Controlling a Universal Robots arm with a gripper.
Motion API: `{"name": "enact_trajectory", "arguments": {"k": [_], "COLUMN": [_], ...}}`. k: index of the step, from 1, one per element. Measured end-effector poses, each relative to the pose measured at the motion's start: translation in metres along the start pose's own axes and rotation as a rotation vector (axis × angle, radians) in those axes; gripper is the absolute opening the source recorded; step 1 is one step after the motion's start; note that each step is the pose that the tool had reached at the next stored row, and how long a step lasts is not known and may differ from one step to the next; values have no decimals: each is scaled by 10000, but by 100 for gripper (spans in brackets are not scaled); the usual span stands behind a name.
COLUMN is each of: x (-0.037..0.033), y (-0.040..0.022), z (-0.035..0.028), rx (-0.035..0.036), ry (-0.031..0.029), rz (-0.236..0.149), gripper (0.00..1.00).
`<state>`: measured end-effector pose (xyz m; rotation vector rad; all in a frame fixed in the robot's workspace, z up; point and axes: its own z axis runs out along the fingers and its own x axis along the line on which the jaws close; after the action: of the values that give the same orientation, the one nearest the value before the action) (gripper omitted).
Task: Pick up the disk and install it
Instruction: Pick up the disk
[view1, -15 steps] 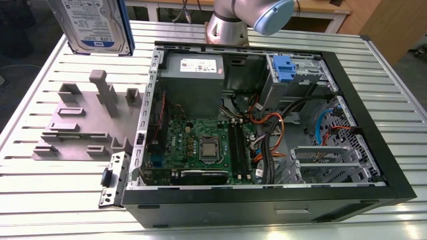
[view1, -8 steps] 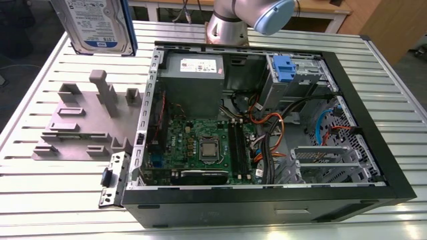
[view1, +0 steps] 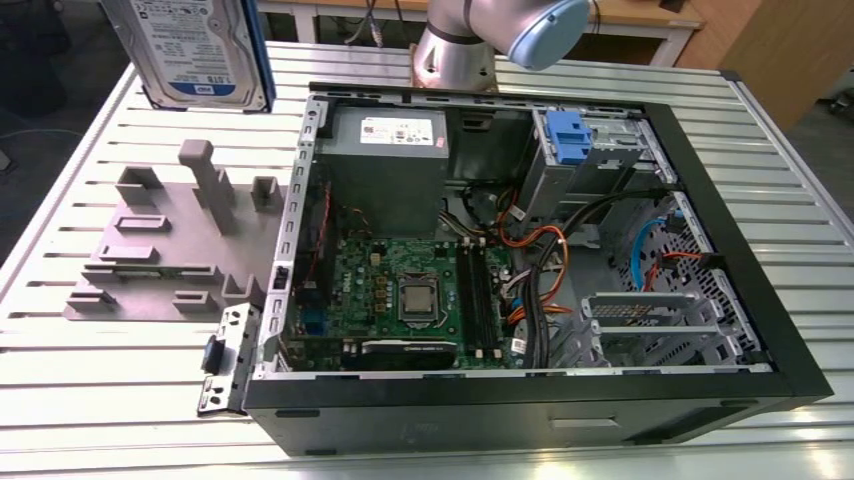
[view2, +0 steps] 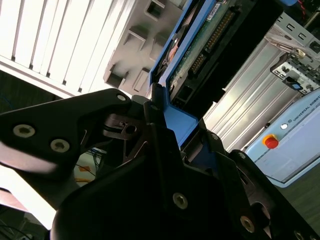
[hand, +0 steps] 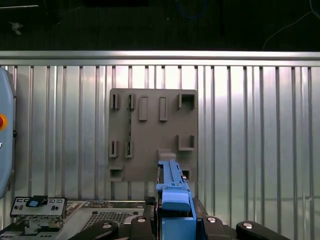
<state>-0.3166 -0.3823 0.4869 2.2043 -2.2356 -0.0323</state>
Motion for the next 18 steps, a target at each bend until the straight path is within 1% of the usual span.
{"name": "enact_trajectory", "arguments": {"k": [9, 18], "x": [79, 87], "y": [-1, -2], "z": [3, 2], "rx": [-1, -1], "ry": [0, 0], "rz": [1, 0], "gripper": [37, 37]}}
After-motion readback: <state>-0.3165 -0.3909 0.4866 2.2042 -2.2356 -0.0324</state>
